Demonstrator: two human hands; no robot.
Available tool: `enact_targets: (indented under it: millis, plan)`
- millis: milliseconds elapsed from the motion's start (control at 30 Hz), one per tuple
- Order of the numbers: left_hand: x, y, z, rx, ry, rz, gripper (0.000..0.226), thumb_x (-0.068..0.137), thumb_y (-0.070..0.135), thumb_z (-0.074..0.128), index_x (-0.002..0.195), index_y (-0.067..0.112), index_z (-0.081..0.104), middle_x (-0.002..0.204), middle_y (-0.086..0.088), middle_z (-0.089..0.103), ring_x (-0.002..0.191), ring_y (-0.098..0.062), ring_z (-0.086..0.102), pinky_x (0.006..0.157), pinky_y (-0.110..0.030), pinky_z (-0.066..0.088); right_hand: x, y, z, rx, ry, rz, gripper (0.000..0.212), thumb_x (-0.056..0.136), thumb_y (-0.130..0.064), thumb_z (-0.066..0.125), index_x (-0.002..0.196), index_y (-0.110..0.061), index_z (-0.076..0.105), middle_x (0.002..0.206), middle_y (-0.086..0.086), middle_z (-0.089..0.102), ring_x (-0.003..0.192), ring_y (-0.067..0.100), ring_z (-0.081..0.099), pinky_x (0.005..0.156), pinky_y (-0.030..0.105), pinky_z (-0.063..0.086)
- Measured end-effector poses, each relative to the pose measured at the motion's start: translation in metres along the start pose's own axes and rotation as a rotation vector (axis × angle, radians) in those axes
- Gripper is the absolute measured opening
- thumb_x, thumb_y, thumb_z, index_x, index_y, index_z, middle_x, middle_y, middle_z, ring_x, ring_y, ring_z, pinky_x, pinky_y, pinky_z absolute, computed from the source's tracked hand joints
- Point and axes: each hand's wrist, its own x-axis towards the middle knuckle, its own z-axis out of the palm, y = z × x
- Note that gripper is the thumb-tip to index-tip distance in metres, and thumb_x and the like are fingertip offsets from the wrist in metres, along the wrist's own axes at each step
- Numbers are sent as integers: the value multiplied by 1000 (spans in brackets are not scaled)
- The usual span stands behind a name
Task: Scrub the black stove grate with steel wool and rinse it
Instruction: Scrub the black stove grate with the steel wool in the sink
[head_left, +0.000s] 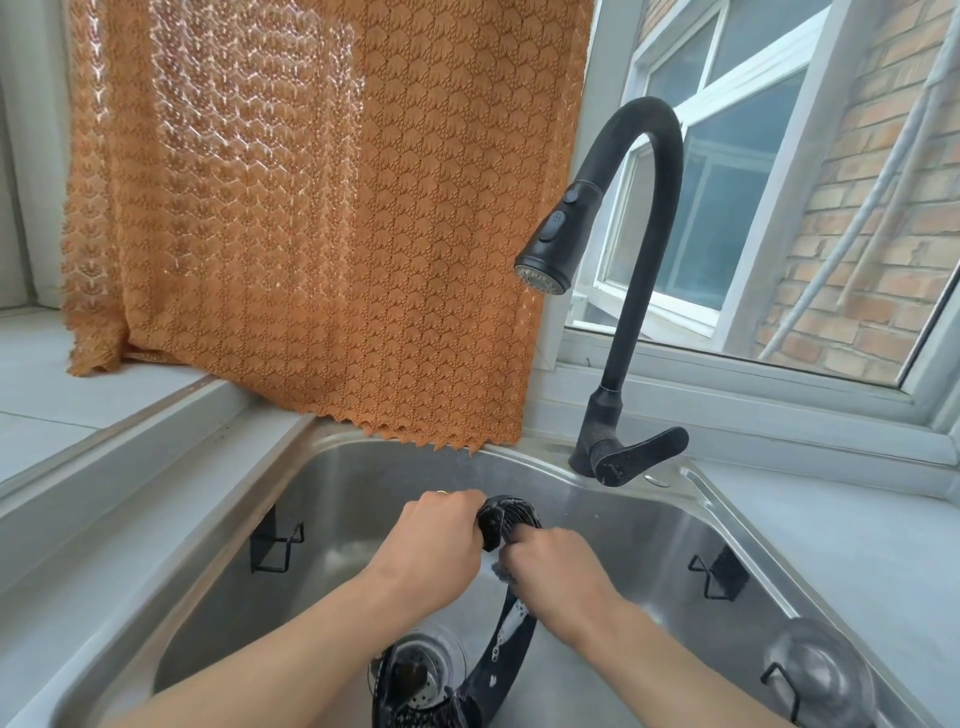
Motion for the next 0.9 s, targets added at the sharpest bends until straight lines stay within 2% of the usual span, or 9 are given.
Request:
enact_targets:
  millis: [33, 133, 167, 233, 333, 467, 633, 733, 900]
  plan:
    - [0, 0, 0, 5, -1, -3, 20, 98, 10, 42, 99, 12, 61, 87, -8, 68, 82, -33, 59, 70, -39, 42, -2, -3, -1, -58, -100, -27, 4, 79, -11, 71, 81, -13, 74, 82, 8, 64, 69, 36, 65, 47, 35, 26]
    - [0, 1, -1, 6, -3, -16, 19, 99, 9, 42, 97, 12, 61, 86, -8, 67, 78, -31, 56, 67, -38, 39, 6, 0, 15, -104, -86, -40, 31, 36, -19, 92, 47, -22, 64, 53, -3, 53, 40, 22, 53, 42, 25, 15]
    - [-1, 1, -1, 5, -5, -25, 19, 99, 9, 42, 97, 12, 61, 87, -8, 67, 77, -31, 55, 67, -38, 39, 7, 0, 14, -128, -41, -66, 30, 39, -20, 93, 49, -22, 65, 56, -2, 55, 42, 22, 55, 43, 25, 17]
    - [-1, 0, -3, -1, -13, -51, 19, 98, 7, 42, 97, 11, 61, 86, -9, 68, 77, -33, 57, 69, -40, 45, 4, 4, 9, -94, -43, -53, 5, 75, -13, 78, 77, -15, 73, 83, 6, 67, 70, 32, 68, 53, 33, 29]
    - [-2, -6, -6, -33, -23, -84, 19, 97, 7, 42, 93, 10, 61, 80, -9, 67, 73, -34, 59, 72, -45, 53, -8, 24, 13, -86, -123, 99, 19, 90, -3, 52, 97, -12, 68, 105, 15, 65, 103, 38, 66, 69, 35, 34]
    - [0, -9, -8, -27, -21, -81, 19, 98, 10, 42, 92, 10, 60, 81, -10, 66, 72, -35, 59, 71, -46, 53, -15, 35, 5, 56, -79, 239, 21, 88, -8, 55, 100, -17, 71, 110, 6, 64, 103, 35, 65, 69, 33, 37]
    - [1, -5, -5, 0, -36, -50, 16, 98, 11, 43, 90, 11, 56, 82, -10, 65, 78, -37, 60, 74, -49, 54, -2, 15, 9, 76, 2, 77, 23, 99, -33, 53, 111, -27, 71, 109, 2, 58, 97, 37, 64, 68, 38, 41]
    - [1, -4, -3, 10, -26, -48, 15, 98, 11, 43, 87, 12, 53, 80, -7, 60, 78, -36, 57, 73, -49, 52, 1, 10, 12, 19, -32, 45, 21, 98, -22, 52, 107, -19, 71, 107, 7, 56, 94, 38, 63, 63, 38, 35]
    - [1, -7, -5, 1, -28, -75, 22, 99, 9, 42, 78, 14, 45, 74, -6, 55, 69, -32, 48, 64, -40, 43, -7, 27, 21, 9, -66, 186, 22, 91, -5, 51, 104, -9, 69, 99, 10, 50, 98, 37, 65, 66, 36, 35]
